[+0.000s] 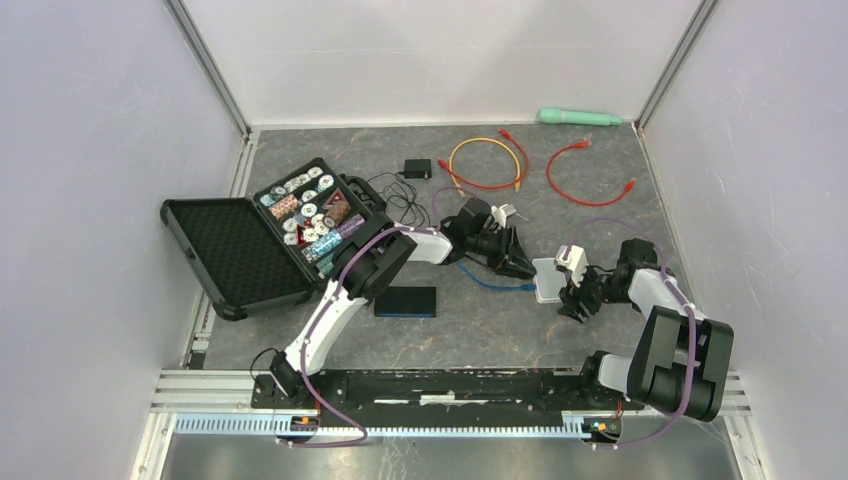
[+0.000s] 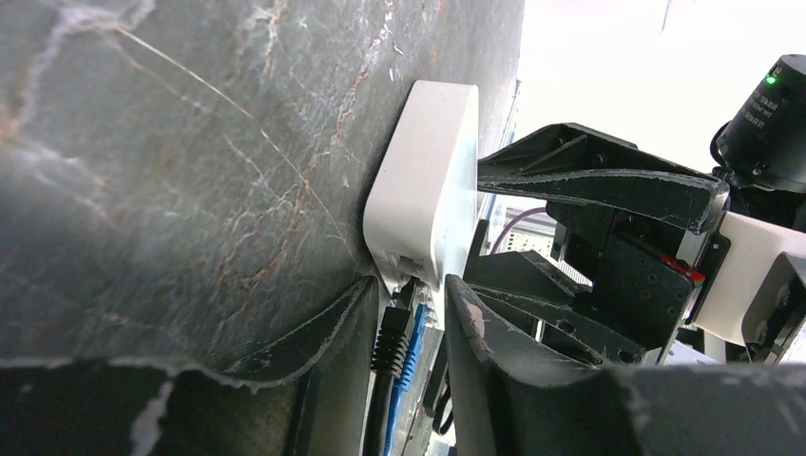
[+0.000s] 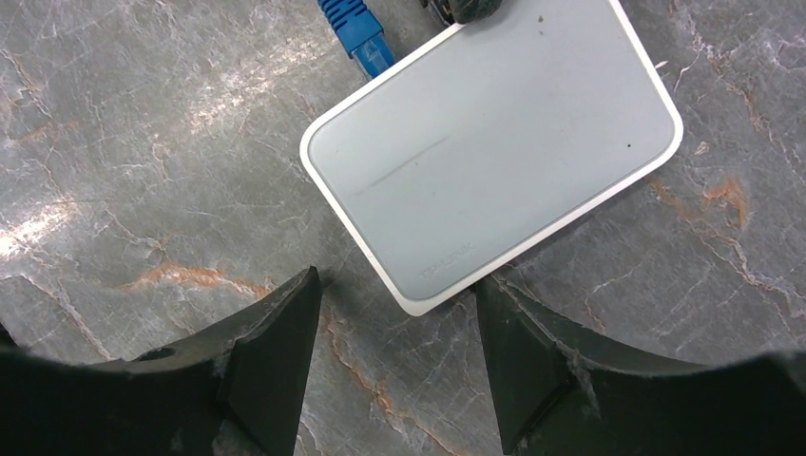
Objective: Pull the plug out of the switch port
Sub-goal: Pull the connector from the switch port.
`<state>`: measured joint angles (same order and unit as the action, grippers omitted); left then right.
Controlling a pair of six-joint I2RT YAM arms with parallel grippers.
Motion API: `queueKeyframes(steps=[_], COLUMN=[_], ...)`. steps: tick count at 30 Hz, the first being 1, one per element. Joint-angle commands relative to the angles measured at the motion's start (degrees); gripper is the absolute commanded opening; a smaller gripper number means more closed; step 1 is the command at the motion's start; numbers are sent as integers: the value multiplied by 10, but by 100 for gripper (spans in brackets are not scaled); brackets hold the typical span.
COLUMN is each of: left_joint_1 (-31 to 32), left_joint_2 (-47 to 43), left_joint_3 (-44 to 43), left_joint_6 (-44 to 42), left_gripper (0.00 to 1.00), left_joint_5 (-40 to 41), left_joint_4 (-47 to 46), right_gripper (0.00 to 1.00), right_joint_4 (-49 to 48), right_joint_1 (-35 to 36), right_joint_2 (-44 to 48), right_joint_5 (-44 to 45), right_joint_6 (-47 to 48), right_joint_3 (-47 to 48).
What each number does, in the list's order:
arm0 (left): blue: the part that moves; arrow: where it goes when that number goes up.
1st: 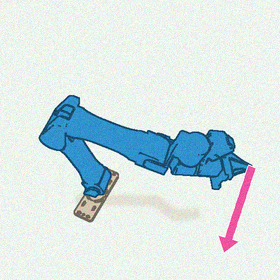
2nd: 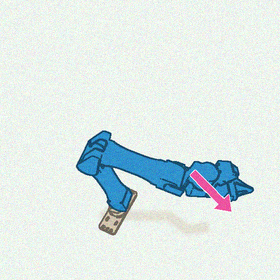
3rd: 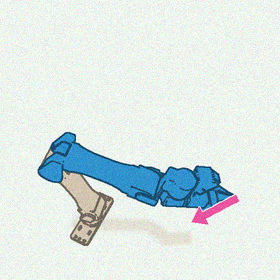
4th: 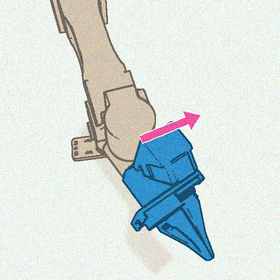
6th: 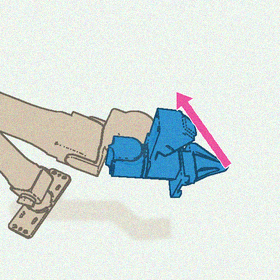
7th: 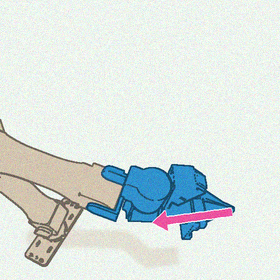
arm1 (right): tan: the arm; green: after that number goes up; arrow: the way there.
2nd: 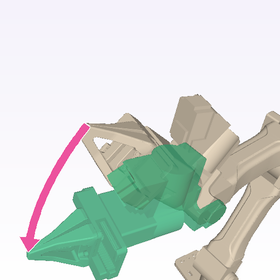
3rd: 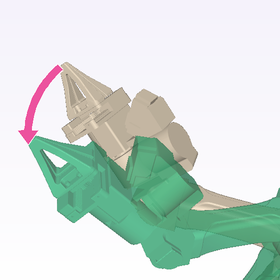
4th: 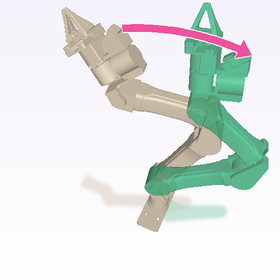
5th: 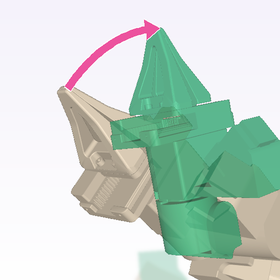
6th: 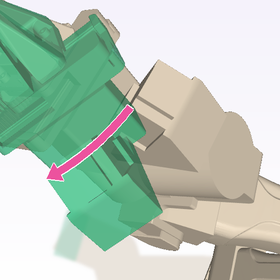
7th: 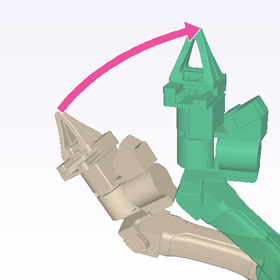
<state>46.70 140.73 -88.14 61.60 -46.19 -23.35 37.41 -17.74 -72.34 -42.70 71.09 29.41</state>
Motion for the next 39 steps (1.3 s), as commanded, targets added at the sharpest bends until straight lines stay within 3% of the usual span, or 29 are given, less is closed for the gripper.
queueKeyframes(steps=[1,20,28,39], left_joint_1=[-13,-12,-13,-14], left_joint_2=[53,56,58,70], left_joint_3=[19,45,52,77], left_joint_6=[-56,-32,-30,14], left_gripper=[41,31,42,38], left_joint_5=[101,61,50,25], left_joint_4=[108,19,-13,-120], right_gripper=[66,64,64,63], right_joint_4=[49,45,44,43], right_joint_1=[4,4,4,4], right_joint_2=[-11,-32,-44,-51], right_joint_5=[8,14,16,16], right_joint_6=[8,0,-2,-5], right_joint_3=[-2,7,14,18])
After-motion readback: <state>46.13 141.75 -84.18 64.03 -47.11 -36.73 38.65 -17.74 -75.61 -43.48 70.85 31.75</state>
